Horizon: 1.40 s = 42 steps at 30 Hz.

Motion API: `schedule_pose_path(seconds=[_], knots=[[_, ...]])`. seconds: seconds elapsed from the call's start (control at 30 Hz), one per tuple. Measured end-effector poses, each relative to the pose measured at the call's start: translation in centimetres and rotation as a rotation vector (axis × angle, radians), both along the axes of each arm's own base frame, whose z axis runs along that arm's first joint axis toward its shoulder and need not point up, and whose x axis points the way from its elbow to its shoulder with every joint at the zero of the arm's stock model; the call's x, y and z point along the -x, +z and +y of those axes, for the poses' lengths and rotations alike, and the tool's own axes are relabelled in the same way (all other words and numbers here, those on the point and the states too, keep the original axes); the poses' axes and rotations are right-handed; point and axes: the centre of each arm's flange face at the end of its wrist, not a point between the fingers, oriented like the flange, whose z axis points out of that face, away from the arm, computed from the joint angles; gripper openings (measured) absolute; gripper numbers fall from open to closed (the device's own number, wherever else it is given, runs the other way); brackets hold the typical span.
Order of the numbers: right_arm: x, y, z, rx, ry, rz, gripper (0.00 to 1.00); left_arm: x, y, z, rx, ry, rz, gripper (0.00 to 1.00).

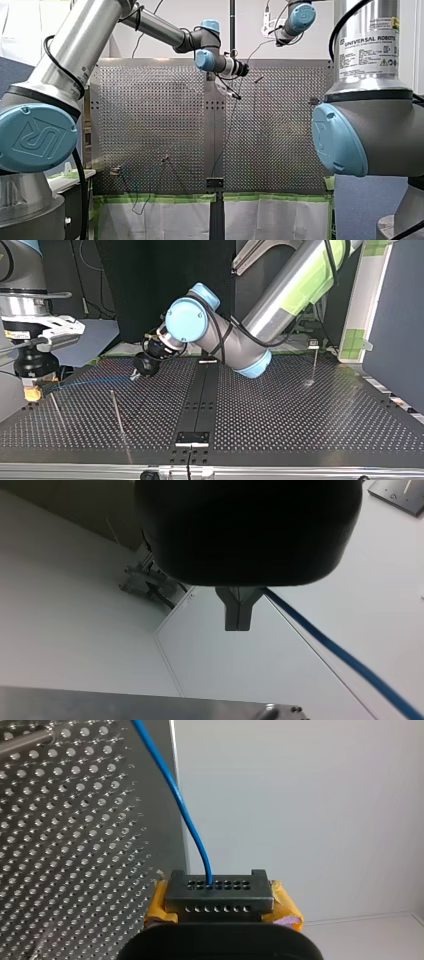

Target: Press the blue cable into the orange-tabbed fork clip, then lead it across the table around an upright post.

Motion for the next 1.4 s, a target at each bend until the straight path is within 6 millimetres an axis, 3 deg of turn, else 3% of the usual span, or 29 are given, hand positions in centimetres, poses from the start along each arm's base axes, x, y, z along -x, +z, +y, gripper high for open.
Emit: schedule_pose_path(seconds=[0.47, 0.77, 1.07, 1.4], knots=[[0.0, -2.3, -3.0, -0.030, -0.011, 0.009, 0.02, -3.1, 0.4, 1.0, 0.021, 0.094, -0.112, 0.00], [-0.3, -3.2, -5.5, -0.042, -0.021, 0.010, 0.02, -5.9, -0.1, -0.4, 0.076, 0.101, -0.167, 0.00], [-0.6, -6.1, -8.2, -0.077, -0.032, 0.018, 0.02, -8.6, -1.0, -2.2, 0.119, 0.102, -0.226, 0.00], [-1.0, -10.0, -10.9, -0.109, -0.044, 0.025, 0.02, -10.3, -1.8, -2.4, 0.156, 0.111, -0.278, 0.00]])
